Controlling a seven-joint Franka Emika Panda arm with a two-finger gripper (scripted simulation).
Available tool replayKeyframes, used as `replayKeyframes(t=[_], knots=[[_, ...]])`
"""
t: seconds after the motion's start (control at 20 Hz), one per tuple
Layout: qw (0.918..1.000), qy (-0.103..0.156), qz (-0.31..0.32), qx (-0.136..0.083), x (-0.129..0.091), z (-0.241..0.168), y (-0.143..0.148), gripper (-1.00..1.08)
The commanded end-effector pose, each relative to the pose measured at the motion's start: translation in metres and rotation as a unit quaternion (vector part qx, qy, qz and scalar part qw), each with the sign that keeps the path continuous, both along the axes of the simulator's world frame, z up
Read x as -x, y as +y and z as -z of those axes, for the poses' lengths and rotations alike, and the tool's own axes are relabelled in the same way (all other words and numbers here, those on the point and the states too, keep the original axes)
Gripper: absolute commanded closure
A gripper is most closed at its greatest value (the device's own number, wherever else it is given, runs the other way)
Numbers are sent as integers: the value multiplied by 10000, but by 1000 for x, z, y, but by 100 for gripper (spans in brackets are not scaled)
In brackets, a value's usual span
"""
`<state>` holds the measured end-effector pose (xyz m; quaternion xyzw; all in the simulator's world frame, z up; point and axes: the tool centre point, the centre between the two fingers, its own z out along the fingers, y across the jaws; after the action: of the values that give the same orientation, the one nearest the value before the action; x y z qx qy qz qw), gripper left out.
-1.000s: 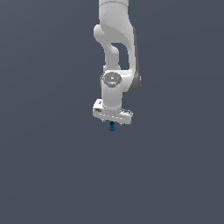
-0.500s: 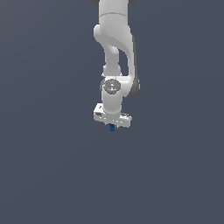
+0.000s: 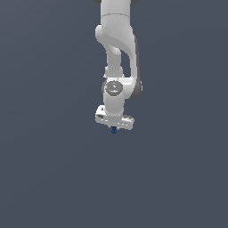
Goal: Pick up the object and move it to a goal position.
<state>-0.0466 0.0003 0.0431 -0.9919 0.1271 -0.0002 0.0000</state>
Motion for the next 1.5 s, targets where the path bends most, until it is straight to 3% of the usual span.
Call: replayKeyframes(t=[0.0, 0.6, 1.45], knots=[[10000, 0, 0, 0, 0, 0, 0, 108], [10000, 1, 0, 2, 1, -47, 28, 108], [10000, -1, 2, 14, 4, -217, 130, 108]])
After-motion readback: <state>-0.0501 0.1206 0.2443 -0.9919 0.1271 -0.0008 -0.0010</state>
